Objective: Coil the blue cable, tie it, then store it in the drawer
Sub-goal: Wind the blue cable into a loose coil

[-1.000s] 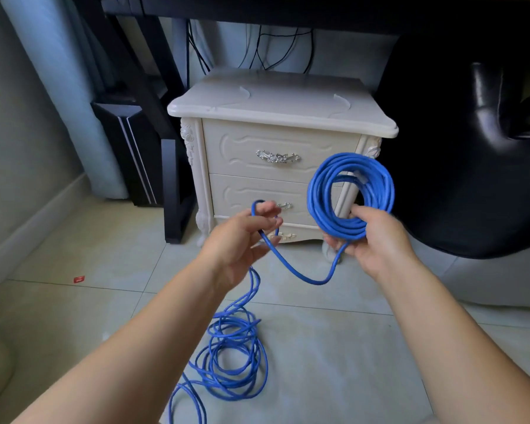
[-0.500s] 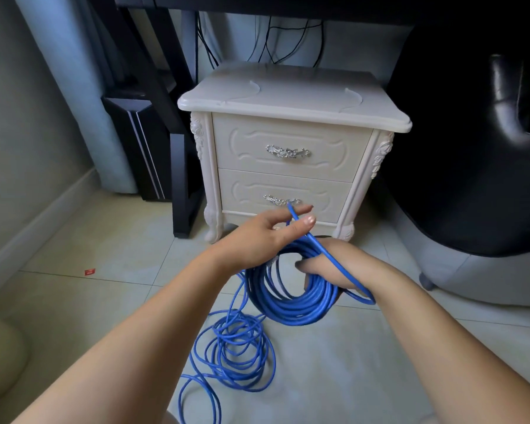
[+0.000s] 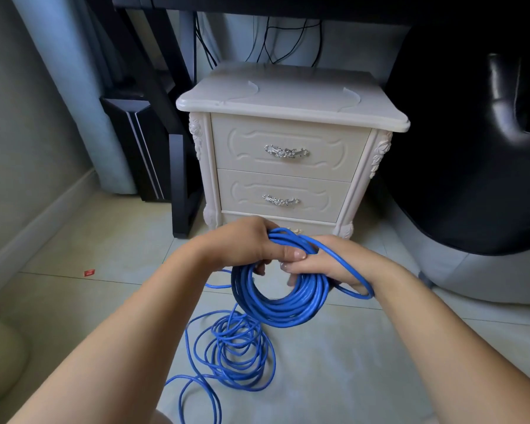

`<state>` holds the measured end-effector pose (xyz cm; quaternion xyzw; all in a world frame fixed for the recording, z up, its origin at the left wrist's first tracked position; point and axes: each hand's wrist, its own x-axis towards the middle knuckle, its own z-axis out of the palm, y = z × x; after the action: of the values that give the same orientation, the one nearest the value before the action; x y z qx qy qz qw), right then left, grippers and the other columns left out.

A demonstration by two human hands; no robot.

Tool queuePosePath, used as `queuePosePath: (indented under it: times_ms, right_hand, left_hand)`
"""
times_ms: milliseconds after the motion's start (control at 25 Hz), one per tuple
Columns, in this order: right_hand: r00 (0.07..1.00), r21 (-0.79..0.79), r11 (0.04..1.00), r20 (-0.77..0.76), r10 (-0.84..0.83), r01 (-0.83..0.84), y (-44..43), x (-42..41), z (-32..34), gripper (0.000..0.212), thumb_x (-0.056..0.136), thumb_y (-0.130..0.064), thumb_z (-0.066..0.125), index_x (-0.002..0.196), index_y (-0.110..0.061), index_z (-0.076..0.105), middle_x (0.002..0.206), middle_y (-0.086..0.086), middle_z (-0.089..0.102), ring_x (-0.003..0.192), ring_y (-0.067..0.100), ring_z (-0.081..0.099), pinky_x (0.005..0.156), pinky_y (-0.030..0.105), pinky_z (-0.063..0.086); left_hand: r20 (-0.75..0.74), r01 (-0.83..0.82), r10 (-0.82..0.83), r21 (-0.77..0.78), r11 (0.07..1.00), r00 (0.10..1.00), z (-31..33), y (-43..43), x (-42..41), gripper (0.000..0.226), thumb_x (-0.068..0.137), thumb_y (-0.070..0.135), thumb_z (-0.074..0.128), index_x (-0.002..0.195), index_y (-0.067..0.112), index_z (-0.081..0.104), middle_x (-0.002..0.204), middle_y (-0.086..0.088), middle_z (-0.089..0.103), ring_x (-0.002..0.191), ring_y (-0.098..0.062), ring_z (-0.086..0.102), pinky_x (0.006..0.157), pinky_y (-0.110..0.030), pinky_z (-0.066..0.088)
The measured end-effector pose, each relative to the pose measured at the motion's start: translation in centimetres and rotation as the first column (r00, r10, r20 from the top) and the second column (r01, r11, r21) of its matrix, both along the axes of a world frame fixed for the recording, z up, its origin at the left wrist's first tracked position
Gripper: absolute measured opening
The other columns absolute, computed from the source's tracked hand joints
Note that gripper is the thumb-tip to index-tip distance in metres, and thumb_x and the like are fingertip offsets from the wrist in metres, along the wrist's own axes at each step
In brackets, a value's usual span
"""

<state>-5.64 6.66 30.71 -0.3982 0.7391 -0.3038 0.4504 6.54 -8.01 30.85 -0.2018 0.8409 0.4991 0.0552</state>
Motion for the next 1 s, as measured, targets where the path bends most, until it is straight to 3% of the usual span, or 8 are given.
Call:
queuePosePath:
  times_ms: [120, 240, 360, 520, 640, 720, 840, 1000]
  right_hand:
    - [0.927, -0.126, 0.983, 0.366, -0.08, 0.134, 0.7, -1.6, 1.0, 0.031, 0.093, -0.017, 0.059, 0.122, -0.012, 0.065, 0.111, 0.012, 0.071, 0.101, 0.028, 0.066, 0.084, 0.037, 0.055]
    - [0.814, -0.207, 0.916, 0.552, -0.182, 0.345, 1.6, -2.6, 2.6, 0.052, 0.088, -0.041, 0.05, 0.129, -0.011, 0.058, 0.11, 0.018, 0.071, 0.106, 0.035, 0.067, 0.099, 0.047, 0.048]
    - [0.803, -0.393, 0.775, 0.548, -0.235, 0.495, 1.6, -2.3, 2.9, 0.027, 0.09, -0.013, 0.055, 0.117, -0.012, 0.062, 0.067, 0.009, 0.06, 0.067, 0.023, 0.065, 0.087, 0.049, 0.055]
    - [0.586, -0.236, 0.579, 0.599, -0.546, 0.781, 0.5, -3.0, 1.3, 0.024, 0.093, 0.009, 0.044, 0.108, 0.003, 0.062, 0.064, 0.012, 0.049, 0.055, 0.023, 0.058, 0.06, 0.039, 0.062]
    - [0.784, -0.192, 0.765, 0.04, -0.619, 0.615, 0.2, -2.4, -0.1, 0.032, 0.096, -0.022, 0.045, 0.085, -0.011, 0.073, 0.067, 0.013, 0.058, 0.066, 0.026, 0.058, 0.075, 0.04, 0.055]
    - [0.788, -0.267, 0.791, -0.148, -0.598, 0.55, -0.2, -1.5, 0.2, 0.054, 0.096, -0.044, 0.039, 0.063, -0.016, 0.072, 0.066, 0.014, 0.057, 0.071, 0.025, 0.056, 0.073, 0.034, 0.047]
    - [0.828, -0.437, 0.726, 0.087, -0.554, 0.532, -0.4, -0.1, 1.5, 0.05, 0.1, -0.051, 0.037, 0.074, -0.018, 0.063, 0.083, 0.015, 0.068, 0.061, 0.024, 0.061, 0.058, 0.027, 0.05]
    - [0.922, -0.386, 0.84, 0.221, -0.318, 0.382, -0.9, 2.8, 1.0, 0.047, 0.078, -0.066, 0.051, 0.11, -0.032, 0.055, 0.093, 0.008, 0.064, 0.059, 0.017, 0.064, 0.063, 0.047, 0.061]
  left_hand:
    - [-0.06, -0.085, 0.083, -0.023, 0.996, 0.995, 0.4, -0.8, 0.7, 0.034, 0.076, 0.048, 0.078, 0.091, 0.018, 0.072, 0.057, 0.003, 0.053, 0.053, -0.015, 0.055, 0.064, -0.03, 0.049]
    - [-0.122, -0.149, 0.147, 0.0, 0.989, 0.981, 0.4, -1.2, 1.3, 0.029, 0.075, 0.049, 0.077, 0.081, 0.023, 0.069, 0.054, 0.006, 0.051, 0.051, -0.013, 0.054, 0.064, -0.031, 0.048]
    - [-0.2, -0.183, 0.185, 0.032, 0.983, 0.962, 0.7, -1.5, 1.6, 0.019, 0.076, 0.049, 0.076, 0.07, 0.032, 0.068, 0.054, 0.007, 0.049, 0.051, -0.012, 0.051, 0.06, -0.028, 0.045]
    - [-0.337, -0.239, 0.233, 0.025, 0.971, 0.912, 1.8, -1.3, 2.3, 0.031, 0.068, 0.058, 0.071, 0.081, 0.03, 0.07, 0.055, 0.007, 0.052, 0.052, -0.012, 0.051, 0.057, -0.026, 0.042]
    - [-0.407, -0.276, 0.261, 0.024, 0.961, 0.875, 2.3, -1.5, 2.8, 0.031, 0.068, 0.056, 0.071, 0.086, 0.031, 0.07, 0.056, 0.006, 0.054, 0.053, -0.011, 0.053, 0.056, -0.025, 0.042]
    - [-0.432, -0.301, 0.312, 0.096, 0.949, 0.846, 2.3, -1.8, 3.1, 0.024, 0.07, 0.053, 0.072, 0.081, 0.032, 0.07, 0.057, 0.004, 0.052, 0.053, -0.011, 0.052, 0.058, -0.026, 0.042]
    - [-0.433, -0.368, 0.41, 0.183, 0.912, 0.803, 2.0, -1.6, 2.8, 0.032, 0.071, 0.053, 0.069, 0.083, 0.023, 0.067, 0.056, 0.003, 0.051, 0.051, -0.012, 0.051, 0.055, -0.025, 0.042]
    - [-0.401, -0.454, 0.538, 0.291, 0.842, 0.741, 1.1, -1.1, 1.8, 0.022, 0.085, 0.041, 0.07, 0.077, 0.021, 0.064, 0.056, 0.002, 0.049, 0.049, -0.013, 0.048, 0.052, -0.024, 0.042]
